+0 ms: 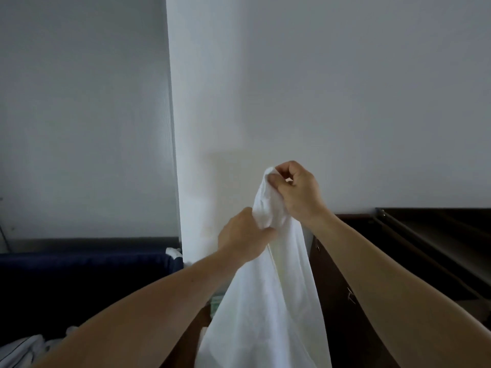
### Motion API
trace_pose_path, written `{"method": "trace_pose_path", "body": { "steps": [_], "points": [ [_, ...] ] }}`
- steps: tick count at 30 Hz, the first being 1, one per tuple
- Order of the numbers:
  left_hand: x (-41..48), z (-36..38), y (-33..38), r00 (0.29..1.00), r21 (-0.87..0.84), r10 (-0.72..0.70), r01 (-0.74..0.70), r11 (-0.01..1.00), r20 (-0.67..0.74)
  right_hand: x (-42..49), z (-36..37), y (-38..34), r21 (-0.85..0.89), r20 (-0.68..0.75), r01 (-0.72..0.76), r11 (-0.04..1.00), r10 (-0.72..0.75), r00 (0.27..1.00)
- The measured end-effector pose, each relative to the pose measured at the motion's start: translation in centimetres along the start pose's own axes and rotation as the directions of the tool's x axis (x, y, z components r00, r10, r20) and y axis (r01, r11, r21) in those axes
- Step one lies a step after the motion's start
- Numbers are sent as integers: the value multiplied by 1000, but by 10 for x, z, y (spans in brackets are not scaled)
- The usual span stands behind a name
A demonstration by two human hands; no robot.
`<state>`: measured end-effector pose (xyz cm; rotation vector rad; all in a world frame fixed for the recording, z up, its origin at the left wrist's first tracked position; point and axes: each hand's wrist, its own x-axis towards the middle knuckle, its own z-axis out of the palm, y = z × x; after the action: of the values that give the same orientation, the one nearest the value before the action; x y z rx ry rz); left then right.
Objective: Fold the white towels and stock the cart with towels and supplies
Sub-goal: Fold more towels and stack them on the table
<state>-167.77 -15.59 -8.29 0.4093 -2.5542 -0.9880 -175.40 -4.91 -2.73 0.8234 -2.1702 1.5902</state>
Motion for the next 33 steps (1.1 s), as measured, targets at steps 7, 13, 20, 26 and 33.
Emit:
{"method": "trace_pose_path", "body": {
  "steps": [7, 13, 20, 26, 33],
  "points": [
    [20, -20, -31, 987, 18, 36, -39, 999, 158, 28, -52, 0, -8, -240, 9, 1000, -11, 971],
    [22, -24, -52, 907, 80, 22, -61, 995, 420, 26, -66, -5, -91, -230, 41, 995, -61, 971],
    [23, -38, -81, 776, 376, -84, -205, 904, 625, 23, -103, -28, 59, -380, 124, 991, -93, 921],
    [20, -20, -90, 765, 202, -25, -137, 970, 644, 17, -92, -32, -30, -90, 55, 998, -57, 994],
    [2, -22, -10, 913, -516, 385, -269, 813, 132, 22, -71, -32, -38, 28, 83, 996, -82, 996]
  ]
}}
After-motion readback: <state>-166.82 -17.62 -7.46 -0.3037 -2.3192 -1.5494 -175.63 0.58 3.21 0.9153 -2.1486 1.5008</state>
